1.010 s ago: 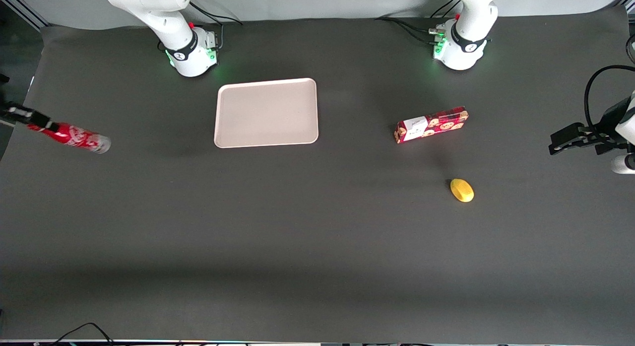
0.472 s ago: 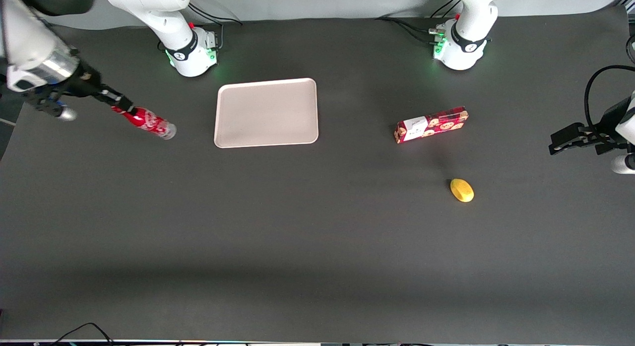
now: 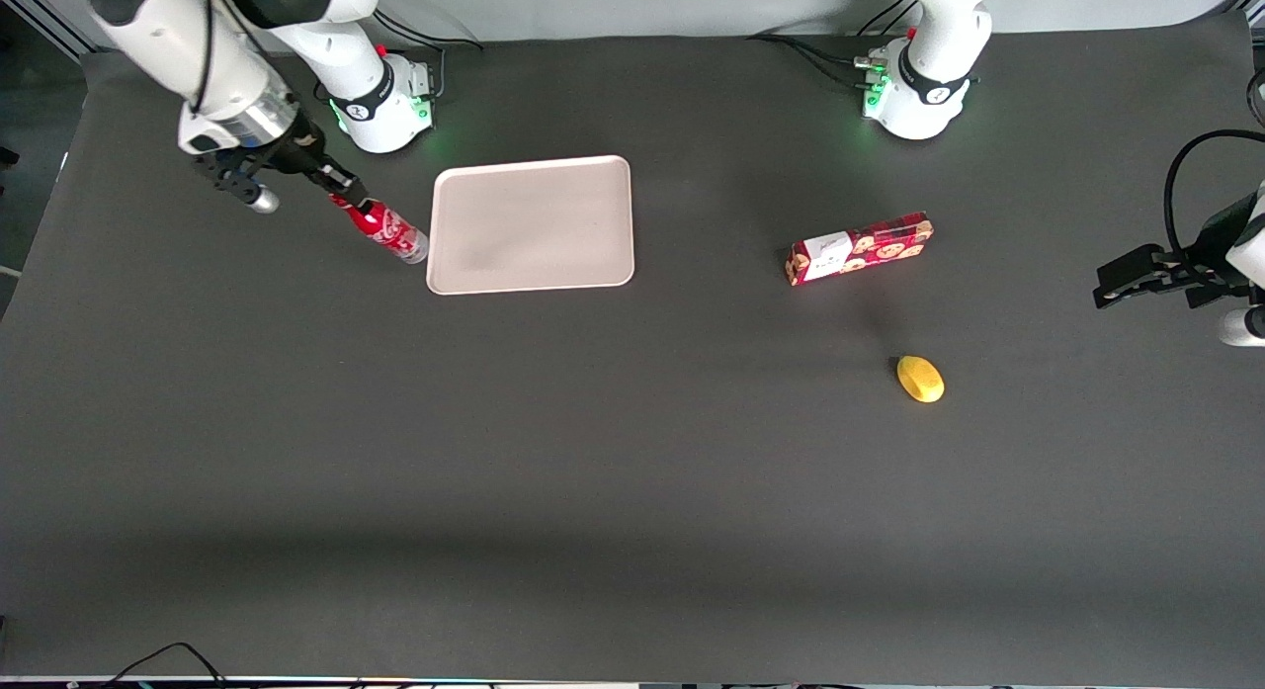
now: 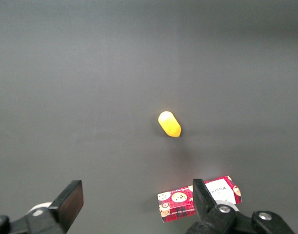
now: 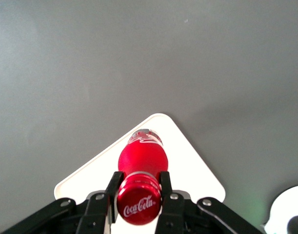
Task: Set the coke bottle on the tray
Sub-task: 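Carry the held bottle with the right gripper over the pink tray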
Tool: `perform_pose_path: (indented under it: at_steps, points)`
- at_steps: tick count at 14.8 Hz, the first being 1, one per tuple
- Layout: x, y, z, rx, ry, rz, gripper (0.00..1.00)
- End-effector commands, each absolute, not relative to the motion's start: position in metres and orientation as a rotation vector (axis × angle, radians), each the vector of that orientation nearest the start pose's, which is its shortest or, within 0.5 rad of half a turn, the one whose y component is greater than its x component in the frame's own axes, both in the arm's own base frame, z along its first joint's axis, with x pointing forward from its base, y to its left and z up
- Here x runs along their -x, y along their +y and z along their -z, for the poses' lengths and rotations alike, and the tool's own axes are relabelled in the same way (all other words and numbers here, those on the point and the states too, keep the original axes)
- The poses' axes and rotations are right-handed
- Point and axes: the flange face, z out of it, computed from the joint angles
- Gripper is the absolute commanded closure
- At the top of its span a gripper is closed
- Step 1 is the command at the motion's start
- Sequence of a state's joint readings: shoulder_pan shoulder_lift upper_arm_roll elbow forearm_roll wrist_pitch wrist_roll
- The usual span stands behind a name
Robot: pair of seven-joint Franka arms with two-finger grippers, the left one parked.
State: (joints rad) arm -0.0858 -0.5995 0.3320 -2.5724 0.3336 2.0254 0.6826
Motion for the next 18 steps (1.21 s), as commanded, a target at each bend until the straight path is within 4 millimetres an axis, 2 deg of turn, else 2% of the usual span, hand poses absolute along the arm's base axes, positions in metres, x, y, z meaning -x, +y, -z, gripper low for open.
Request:
perform_pose_path:
  at_steps: [1, 3, 5, 9, 12, 14, 18]
  points:
    - [-0.340, 0.139, -0.426, 2.821, 1.084, 0.079, 1.00]
    - [-0.330, 0.159, -0.406, 2.818, 1.088, 0.090, 1.00]
    - [-0.327, 0.168, -0.395, 2.797, 1.137, 0.103, 1.00]
    - [-0.326, 0.163, -0.377, 2.808, 1.173, 0.101, 1.00]
    - [-0.324, 0.159, -0.356, 2.773, 1.288, 0.076, 1.00]
    - [-0.320, 0.168, -0.338, 2.785, 1.321, 0.054, 1.00]
    - [-0.320, 0.167, -0.327, 2.786, 1.375, 0.023, 1.00]
